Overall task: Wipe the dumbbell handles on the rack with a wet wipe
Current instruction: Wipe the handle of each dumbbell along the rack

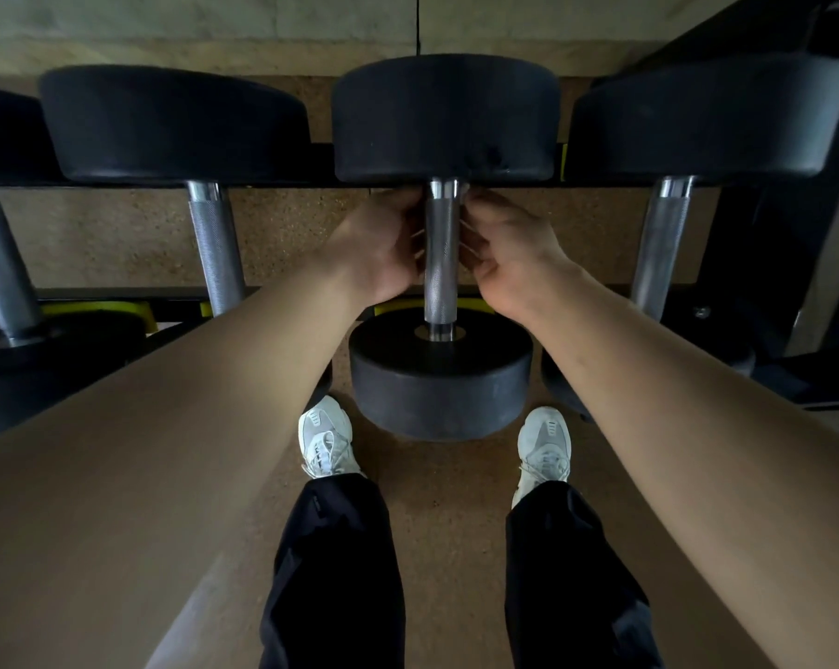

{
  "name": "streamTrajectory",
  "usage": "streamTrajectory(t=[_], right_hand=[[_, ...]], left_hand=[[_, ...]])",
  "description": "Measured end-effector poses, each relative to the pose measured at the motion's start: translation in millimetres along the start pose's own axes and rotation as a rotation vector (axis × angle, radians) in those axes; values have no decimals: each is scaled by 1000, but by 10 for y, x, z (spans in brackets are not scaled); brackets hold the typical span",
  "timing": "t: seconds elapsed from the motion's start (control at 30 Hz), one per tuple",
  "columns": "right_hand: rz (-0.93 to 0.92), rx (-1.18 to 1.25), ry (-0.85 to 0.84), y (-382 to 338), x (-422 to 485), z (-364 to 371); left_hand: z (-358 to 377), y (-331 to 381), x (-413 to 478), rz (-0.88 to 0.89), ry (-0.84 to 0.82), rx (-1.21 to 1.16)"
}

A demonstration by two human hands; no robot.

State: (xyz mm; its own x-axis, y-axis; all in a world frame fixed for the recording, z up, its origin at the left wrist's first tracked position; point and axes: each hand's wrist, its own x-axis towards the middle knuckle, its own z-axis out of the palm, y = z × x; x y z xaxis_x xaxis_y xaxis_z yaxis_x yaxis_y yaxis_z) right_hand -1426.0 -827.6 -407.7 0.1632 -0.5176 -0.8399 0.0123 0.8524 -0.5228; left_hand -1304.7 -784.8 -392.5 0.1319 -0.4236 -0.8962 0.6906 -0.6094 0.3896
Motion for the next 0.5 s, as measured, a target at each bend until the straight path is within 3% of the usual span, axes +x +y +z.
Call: streamTrajectory(t=[0.17, 0.5], right_hand=[[63, -93, -32, -34, 4, 58], [50, -102, -65, -34, 109, 37]], left_hand=[[21, -59, -51, -55, 37, -126], [-107, -195, -59, 72, 113, -275]])
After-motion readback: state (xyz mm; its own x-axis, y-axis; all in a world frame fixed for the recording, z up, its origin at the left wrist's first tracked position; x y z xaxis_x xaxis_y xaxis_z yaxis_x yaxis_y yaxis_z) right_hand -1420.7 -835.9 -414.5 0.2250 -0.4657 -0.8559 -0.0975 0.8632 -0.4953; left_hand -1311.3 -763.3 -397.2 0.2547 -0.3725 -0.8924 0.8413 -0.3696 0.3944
